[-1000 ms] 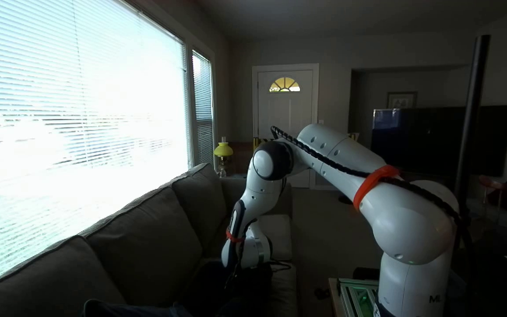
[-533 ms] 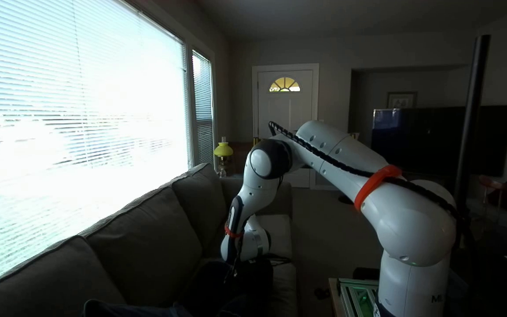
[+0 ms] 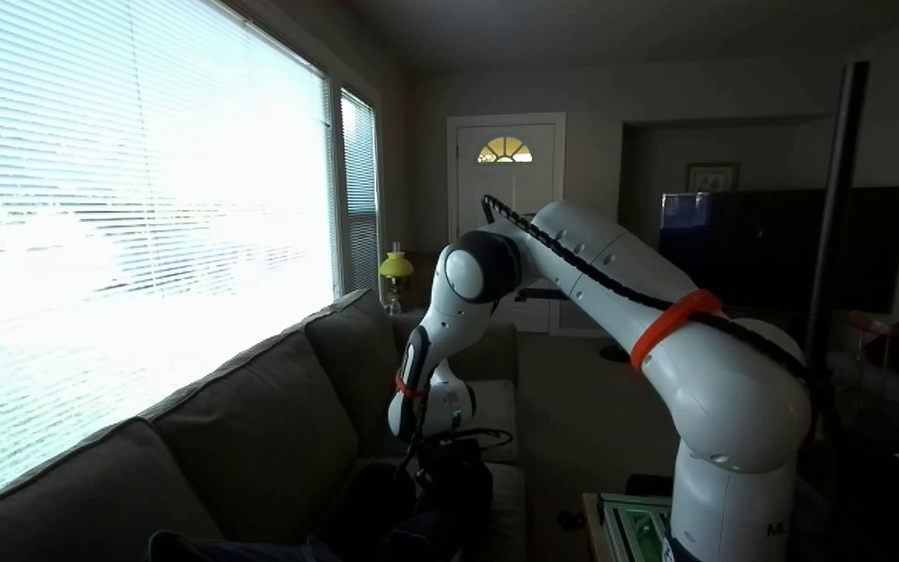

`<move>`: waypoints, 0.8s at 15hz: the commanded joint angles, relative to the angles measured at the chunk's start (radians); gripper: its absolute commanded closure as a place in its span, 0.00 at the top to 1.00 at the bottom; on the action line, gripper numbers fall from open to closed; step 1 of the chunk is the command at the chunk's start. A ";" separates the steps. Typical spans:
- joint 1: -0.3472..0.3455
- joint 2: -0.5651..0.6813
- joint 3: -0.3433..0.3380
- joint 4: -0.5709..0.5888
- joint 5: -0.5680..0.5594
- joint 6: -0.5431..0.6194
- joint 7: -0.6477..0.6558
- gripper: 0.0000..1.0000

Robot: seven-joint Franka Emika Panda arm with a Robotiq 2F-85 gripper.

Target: Put the pillow on top of the other pillow

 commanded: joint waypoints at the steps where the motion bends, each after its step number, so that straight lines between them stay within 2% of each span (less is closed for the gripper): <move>1: 0.018 -0.070 -0.016 -0.009 0.008 -0.057 -0.004 0.03; 12: 0.077 -0.149 0.002 0.036 0.001 -0.005 -0.028 0.03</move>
